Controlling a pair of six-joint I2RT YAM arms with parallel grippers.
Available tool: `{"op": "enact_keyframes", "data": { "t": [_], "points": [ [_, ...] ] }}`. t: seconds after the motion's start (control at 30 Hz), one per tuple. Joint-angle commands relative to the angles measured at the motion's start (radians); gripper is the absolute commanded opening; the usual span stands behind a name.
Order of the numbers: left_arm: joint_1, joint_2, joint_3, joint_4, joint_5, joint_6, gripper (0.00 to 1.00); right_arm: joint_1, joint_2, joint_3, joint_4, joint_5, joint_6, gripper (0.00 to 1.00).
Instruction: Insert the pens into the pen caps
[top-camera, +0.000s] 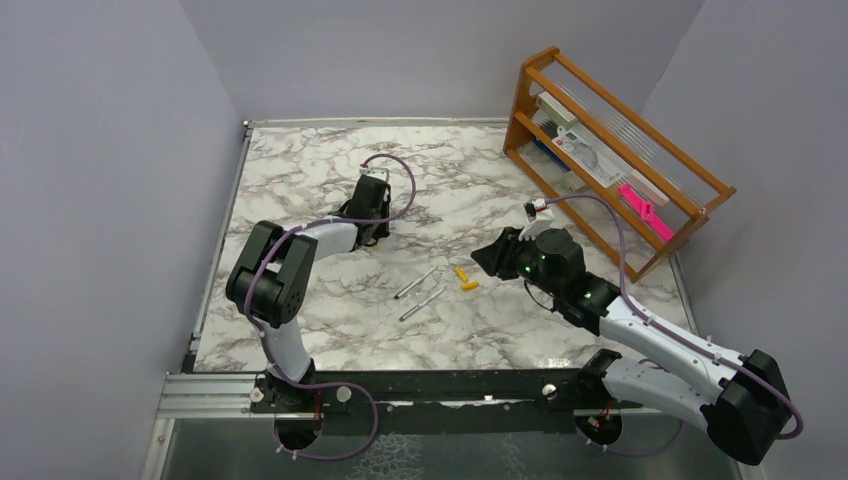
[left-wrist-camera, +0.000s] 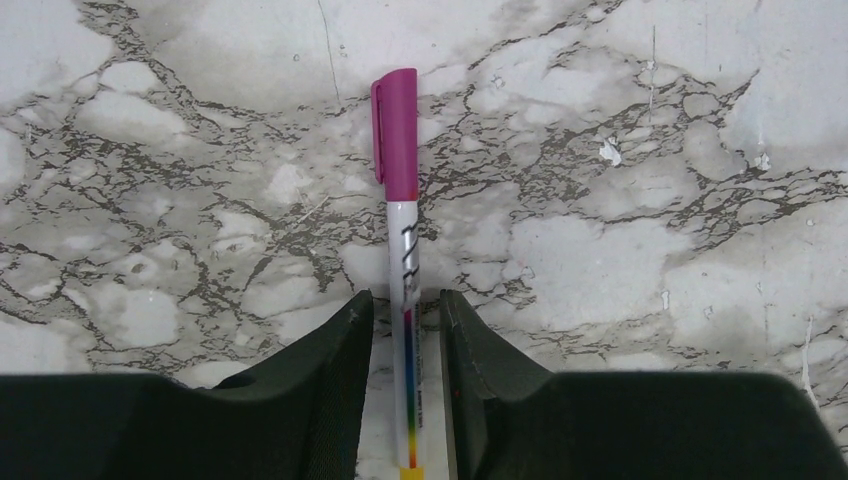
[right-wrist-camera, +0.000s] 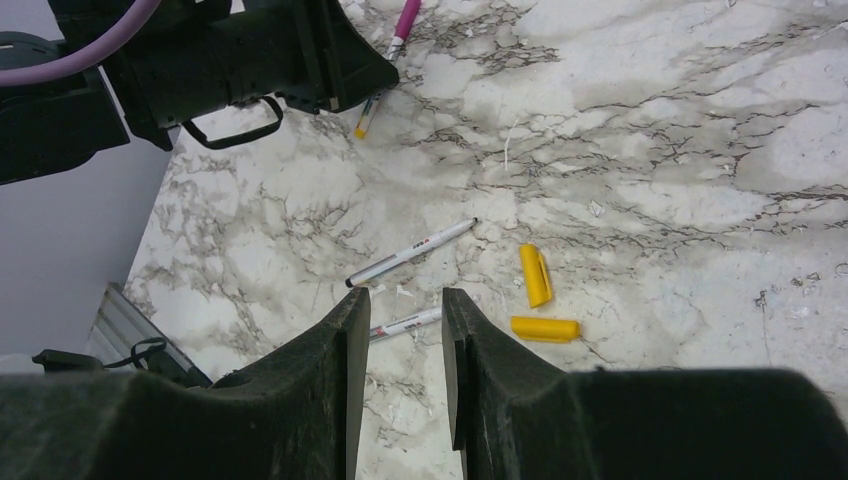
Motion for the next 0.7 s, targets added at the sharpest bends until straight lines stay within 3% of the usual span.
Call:
{"op": "enact_keyframes", "data": {
  "t": [0.0,0.2,0.43,0.57,0.67],
  "points": [
    [0.005,-0.071,-0.001,-0.036,0.023,-0.014,0.33,-0.003,-0.005,-0.012,0.031,-0.02,0.013,0.32],
    [0.004,-0.183,-0.003,-0.029,0.109,-0.024,0.36,-0.003,0.047,-0.014,0.063,-0.048,-0.01,0.33],
    [0.0,-0.343,-0.011,-0.032,0.236,-0.018,0.36,-0.003,0.261,0.066,0.05,-0.15,-0.097,0.45],
    [-0.034,-0.422,-0.025,-0.072,0.406,0.081,0.34,-0.002,0.313,0.088,0.037,-0.128,-0.072,0.46],
    [-0.127,-0.441,-0.023,-0.163,0.516,0.17,0.41,-0.002,0.302,0.083,0.03,-0.054,-0.017,0.46]
  ]
}}
